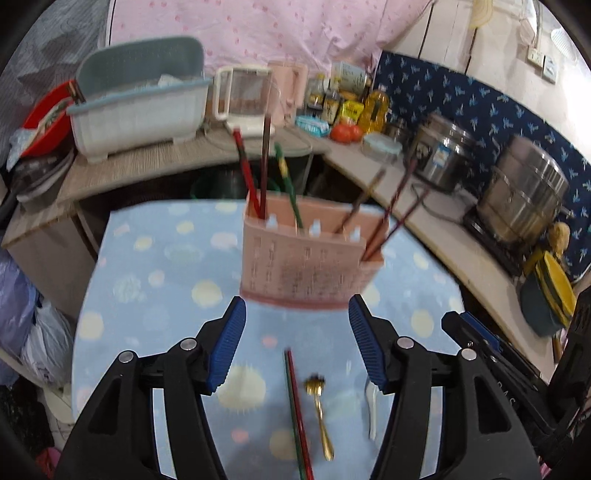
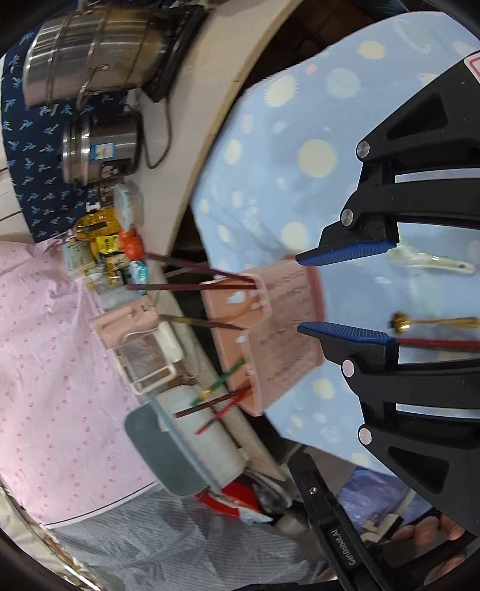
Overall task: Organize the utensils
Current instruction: 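Move both tools back down to the remaining green and red chopsticks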
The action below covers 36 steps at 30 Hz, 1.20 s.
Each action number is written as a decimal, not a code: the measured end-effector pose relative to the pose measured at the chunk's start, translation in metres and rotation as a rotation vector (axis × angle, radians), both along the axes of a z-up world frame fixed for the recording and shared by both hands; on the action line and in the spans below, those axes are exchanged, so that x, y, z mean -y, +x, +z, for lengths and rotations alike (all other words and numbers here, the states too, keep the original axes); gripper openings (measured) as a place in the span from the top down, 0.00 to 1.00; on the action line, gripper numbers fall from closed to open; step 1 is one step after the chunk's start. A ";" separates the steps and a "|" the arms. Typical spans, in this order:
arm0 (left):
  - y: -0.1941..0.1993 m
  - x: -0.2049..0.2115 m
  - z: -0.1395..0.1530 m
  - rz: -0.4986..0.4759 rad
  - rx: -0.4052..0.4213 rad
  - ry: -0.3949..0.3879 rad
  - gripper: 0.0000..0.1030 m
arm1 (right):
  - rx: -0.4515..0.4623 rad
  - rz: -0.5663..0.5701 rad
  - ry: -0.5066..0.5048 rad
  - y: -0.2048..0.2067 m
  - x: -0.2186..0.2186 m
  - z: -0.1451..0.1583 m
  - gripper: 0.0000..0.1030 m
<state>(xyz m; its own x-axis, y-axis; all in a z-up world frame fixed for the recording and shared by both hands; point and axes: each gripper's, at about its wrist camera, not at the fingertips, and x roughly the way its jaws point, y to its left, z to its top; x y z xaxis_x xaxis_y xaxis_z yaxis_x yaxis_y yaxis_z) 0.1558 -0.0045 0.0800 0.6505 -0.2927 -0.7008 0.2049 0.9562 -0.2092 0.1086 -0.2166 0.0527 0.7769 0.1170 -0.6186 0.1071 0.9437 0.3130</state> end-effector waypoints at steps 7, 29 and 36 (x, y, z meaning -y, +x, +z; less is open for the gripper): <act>-0.043 -0.002 -0.069 -0.005 -0.122 0.044 0.47 | -0.136 0.008 -0.005 -0.041 -0.004 -0.059 0.70; -0.122 -0.004 -0.145 -0.054 -0.228 0.145 0.47 | -0.266 0.112 -0.036 -0.107 -0.039 -0.113 0.70; -0.125 -0.004 -0.147 -0.043 -0.219 0.167 0.45 | -0.266 0.118 -0.038 -0.110 -0.040 -0.113 0.70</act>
